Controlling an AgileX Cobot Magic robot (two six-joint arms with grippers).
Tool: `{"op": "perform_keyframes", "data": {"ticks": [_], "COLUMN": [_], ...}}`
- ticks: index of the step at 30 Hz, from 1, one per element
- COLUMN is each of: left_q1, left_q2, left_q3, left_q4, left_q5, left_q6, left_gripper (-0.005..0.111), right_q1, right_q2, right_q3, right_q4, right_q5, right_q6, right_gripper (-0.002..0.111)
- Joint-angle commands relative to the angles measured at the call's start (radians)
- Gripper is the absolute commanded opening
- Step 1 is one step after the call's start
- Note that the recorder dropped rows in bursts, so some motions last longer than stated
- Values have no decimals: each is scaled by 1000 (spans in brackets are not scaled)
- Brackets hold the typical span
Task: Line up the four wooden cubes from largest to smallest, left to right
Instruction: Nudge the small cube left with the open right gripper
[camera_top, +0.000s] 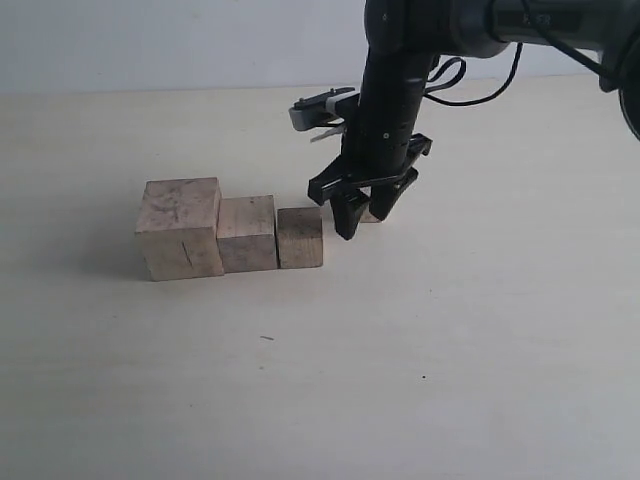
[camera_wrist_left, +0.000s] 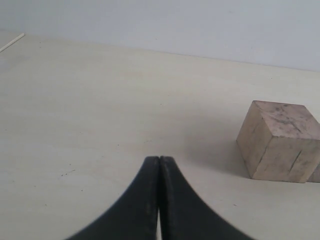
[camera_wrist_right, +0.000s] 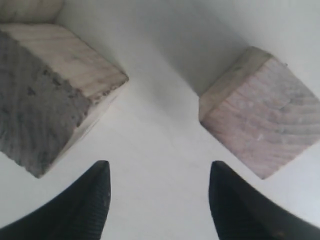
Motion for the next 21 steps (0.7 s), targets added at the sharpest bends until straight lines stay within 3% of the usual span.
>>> {"op": "perform_keyframes", "data": {"ticks": [1,21], "left_q1": [-6,-6], "left_q2": [-5,-5], "left_q3": [0,0], "left_q4": [-1,-1], "left_q5": [-9,-9], "left_q6": [4,4], "left_gripper": [0,0], "right_q1": [-2,-2], "right_q2": [23,55], "right_q3": [2,2], "right_q4": [-7,132], "right_q5": [-2,-2], "right_q6": [19,19], "right_gripper": [55,55]}}
